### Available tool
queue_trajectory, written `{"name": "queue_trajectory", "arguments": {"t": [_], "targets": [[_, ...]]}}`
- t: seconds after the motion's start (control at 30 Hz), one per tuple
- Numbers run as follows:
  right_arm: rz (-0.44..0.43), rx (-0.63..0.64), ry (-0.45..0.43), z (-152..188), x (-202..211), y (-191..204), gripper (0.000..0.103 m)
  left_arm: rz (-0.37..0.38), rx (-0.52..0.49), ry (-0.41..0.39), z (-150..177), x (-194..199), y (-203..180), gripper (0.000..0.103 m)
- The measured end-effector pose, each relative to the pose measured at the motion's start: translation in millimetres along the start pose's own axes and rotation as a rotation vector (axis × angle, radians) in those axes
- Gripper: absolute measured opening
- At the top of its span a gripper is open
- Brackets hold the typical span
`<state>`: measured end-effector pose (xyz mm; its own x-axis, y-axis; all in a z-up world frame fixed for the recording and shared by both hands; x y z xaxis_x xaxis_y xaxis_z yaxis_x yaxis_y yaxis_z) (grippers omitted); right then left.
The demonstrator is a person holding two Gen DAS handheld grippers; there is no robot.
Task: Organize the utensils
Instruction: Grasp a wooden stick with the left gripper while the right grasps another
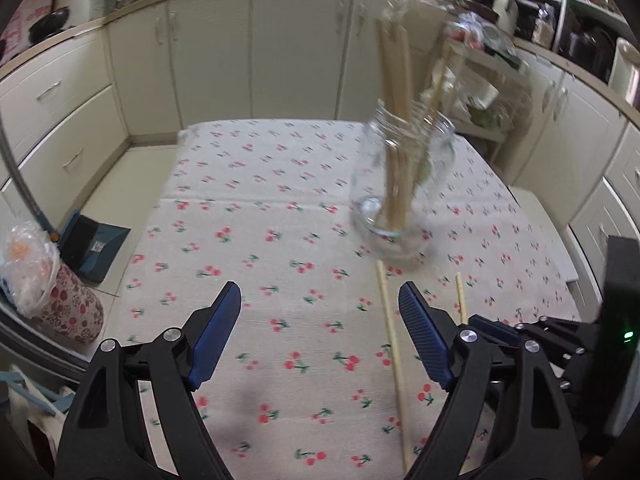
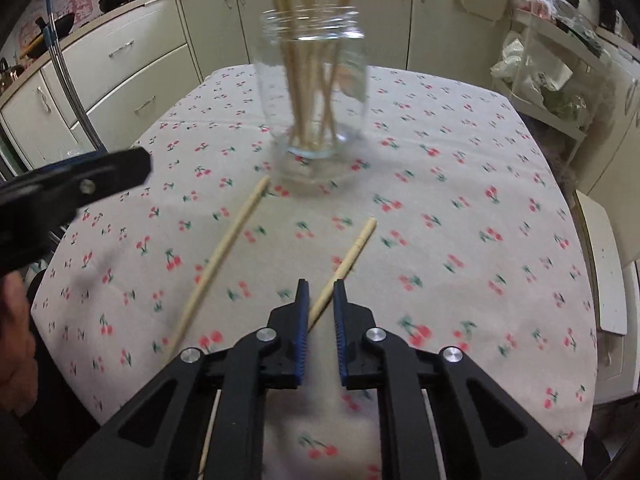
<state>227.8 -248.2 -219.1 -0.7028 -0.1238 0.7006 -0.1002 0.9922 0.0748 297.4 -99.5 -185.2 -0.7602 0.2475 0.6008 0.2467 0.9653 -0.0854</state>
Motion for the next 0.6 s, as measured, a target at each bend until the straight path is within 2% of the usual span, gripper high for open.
{"name": "queue_trajectory", "arguments": {"t": [0.13,0.27,0.37,0.43,0.47,0.53,0.6], "targets": [[-0.044,0.008,-0.008,7.8,9.2,-21.8,0.013,0.007,-0.058,0.058,7.0,-28.6,-23.9,0.077],[-0.074,-0.075,0.016,6.7,10.9,-34.1,0.013,-0.005,-0.104,0.087,13.2,-49.0,-40.5,0.073],[-0.073,-0.142,0.018,6.0,10.1,-41.9,0.014,-0.005,-0.124,0.114,17.1,-61.5,-47.4,0.059],[-0.046,-0.146,0.013,3.9,8.6,-41.7,0.014,0.008,-0.126,0.138,19.8,-67.7,-47.5,0.04],[-0.034,-0.141,0.012,2.2,7.4,-40.1,0.014,0.014,-0.127,0.126,20.1,-67.4,-48.1,0.035],[0.006,-0.116,0.009,-1.4,4.3,-35.0,0.017,0.043,-0.141,0.131,20.0,-67.1,-51.4,0.007],[0.036,-0.099,0.01,-4.2,1.8,-32.7,0.02,0.08,-0.117,0.149,18.3,-68.0,-50.4,0.005]]}}
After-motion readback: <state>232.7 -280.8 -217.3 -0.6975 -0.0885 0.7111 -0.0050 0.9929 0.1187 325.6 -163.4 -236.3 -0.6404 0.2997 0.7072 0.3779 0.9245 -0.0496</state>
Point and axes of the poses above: each gripper's, at about its wrist camera, not at the fingertips, and x roughly against the way its jaws point, y to its left, z to its underside, the point moved 1 cm from there along -x, roughly the way its jaws point, and after that the axes turned 12 degrees about -y, right-handed, at the moved point
